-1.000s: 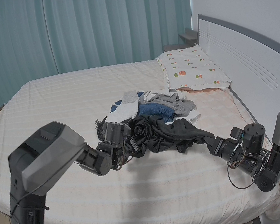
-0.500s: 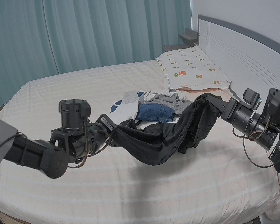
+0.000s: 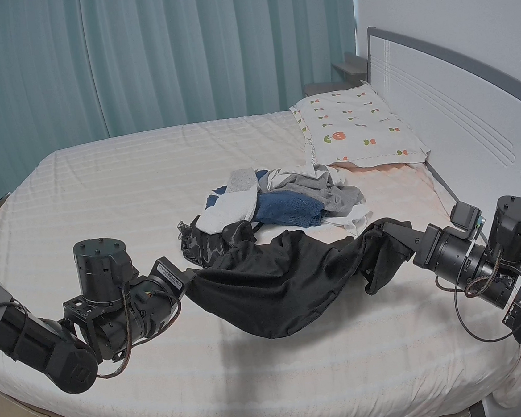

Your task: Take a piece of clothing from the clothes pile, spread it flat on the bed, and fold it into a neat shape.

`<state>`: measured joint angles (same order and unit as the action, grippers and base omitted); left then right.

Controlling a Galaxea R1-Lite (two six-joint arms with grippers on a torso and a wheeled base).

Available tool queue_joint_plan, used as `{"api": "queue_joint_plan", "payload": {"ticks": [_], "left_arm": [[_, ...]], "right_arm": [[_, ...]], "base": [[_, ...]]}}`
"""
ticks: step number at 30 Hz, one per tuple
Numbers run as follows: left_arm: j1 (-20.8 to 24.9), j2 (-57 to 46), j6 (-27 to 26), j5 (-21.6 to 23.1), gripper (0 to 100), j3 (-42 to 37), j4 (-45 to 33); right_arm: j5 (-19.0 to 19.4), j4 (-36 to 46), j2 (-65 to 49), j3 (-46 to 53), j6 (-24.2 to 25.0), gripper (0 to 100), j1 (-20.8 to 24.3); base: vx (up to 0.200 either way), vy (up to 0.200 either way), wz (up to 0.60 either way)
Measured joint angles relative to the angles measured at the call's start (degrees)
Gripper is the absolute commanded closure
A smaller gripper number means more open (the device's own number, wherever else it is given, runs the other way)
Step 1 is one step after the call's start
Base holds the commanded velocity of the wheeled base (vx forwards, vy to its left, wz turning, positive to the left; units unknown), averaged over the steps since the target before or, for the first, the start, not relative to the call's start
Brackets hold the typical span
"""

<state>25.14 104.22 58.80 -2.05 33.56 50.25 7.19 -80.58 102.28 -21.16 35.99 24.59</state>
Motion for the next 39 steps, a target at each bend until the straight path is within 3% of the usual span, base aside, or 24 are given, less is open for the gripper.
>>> {"api": "queue_joint_plan", "payload": {"ticks": [4,16,20,32,39], "left_arm": [[0.0,-0.4,0.2,0.3,100,-1.7,0.2],[-0.1,-1.0,1.2,1.3,100,-2.8,0.2],[-0.6,-1.0,3.6,1.3,100,-2.4,0.2],[-3.2,-1.8,3.9,1.2,100,-2.0,0.2],[-3.5,-3.2,3.9,0.7,100,-2.2,0.2]], "right_arm": [[-0.1,-0.1,0.6,1.0,0.0,100,0.1],[-0.4,-0.2,0.8,1.4,0.0,100,0.1],[-0.4,-0.2,0.3,1.5,0.0,100,0.2],[-0.6,-0.2,0.8,1.0,0.0,100,1.6],[-5.8,0.0,2.1,-1.4,-0.3,100,4.1]], "base": [[-0.2,0.0,0.0],[0.0,0.0,0.0],[0.0,0.2,0.0],[0.0,0.2,0.0],[0.0,0.2,0.0]]}}
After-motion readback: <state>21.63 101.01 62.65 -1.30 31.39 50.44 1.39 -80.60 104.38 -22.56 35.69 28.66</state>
